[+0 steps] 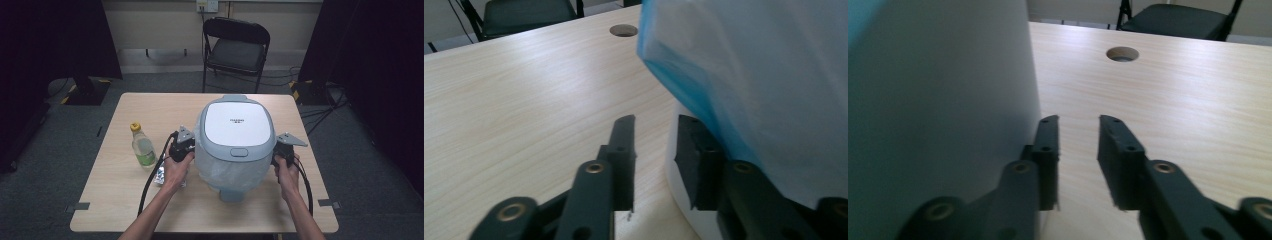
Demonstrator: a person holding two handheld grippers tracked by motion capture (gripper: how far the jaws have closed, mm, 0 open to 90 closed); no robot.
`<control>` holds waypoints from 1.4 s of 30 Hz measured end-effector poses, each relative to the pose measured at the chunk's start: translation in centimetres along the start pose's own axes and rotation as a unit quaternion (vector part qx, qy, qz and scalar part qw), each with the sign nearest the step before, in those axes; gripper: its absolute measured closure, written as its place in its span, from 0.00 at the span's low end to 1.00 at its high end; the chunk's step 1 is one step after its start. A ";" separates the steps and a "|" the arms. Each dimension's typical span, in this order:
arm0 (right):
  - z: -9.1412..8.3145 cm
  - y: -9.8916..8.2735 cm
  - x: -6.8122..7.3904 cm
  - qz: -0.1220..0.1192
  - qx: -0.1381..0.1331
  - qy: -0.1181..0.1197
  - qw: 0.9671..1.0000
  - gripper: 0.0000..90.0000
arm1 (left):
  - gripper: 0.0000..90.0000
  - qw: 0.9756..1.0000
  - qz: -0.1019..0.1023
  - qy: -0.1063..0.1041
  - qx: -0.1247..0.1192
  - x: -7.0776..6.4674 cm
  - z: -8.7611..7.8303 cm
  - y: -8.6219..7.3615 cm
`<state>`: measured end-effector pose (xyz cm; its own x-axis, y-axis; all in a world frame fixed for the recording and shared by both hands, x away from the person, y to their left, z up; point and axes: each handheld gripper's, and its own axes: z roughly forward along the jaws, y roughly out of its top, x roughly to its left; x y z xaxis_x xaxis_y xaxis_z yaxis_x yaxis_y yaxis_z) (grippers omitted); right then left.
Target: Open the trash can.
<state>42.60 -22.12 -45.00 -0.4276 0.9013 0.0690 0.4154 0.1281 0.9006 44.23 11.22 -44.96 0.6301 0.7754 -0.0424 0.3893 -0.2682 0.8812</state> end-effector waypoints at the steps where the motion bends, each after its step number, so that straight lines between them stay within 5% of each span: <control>1: -0.1 0.0 -0.1 0.002 0.003 -0.008 1.000 0.69 | 0.73 1.000 0.004 0.004 0.001 0.1 0.0 0.0; 6: -0.8 0.0 -1.2 -0.003 0.016 -0.045 0.999 0.29 | 0.50 1.000 0.019 0.011 -0.001 0.4 -1.0 0.1; 9: -0.9 -0.4 -1.6 -0.004 0.030 -0.053 0.998 0.30 | 0.49 0.999 0.027 0.022 -0.001 0.4 -1.7 0.0; 10: -1.0 -0.9 -1.9 -0.005 0.067 -0.066 0.996 0.28 | 0.47 0.999 0.025 0.020 0.006 0.7 -2.4 -0.1; 15: -1.9 -3.1 -2.4 0.000 0.112 -0.059 0.992 0.25 | 0.43 0.999 0.035 -0.002 0.013 0.6 -4.1 -0.3; 18: -2.2 -4.1 -2.5 0.000 0.129 -0.056 0.990 0.24 | 0.41 0.999 0.041 0.002 0.012 0.6 -5.0 -0.2; 22: -2.4 -5.8 -2.6 -0.009 0.161 -0.065 0.985 0.24 | 0.38 0.999 0.035 -0.032 0.004 0.8 -6.5 0.0; 29: -2.6 -6.3 -2.6 -0.006 0.150 -0.065 0.987 0.22 | 0.35 0.998 0.010 -0.059 -0.028 0.9 -8.4 0.9; 33: -2.7 -6.6 -2.8 -0.008 0.141 -0.063 0.988 0.20 | 0.32 0.994 0.002 -0.092 -0.056 1.4 -10.2 1.5; 42: -2.6 -6.6 -2.8 -0.007 0.142 -0.065 0.988 0.19 | 0.32 0.988 -0.014 -0.126 -0.085 2.1 -12.5 3.2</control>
<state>38.94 -26.55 -50.00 -0.3360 0.9417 -0.0150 0.6265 0.2354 0.7430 38.39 19.10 -36.40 0.7760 0.6089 -0.1644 0.3037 -0.1323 0.9435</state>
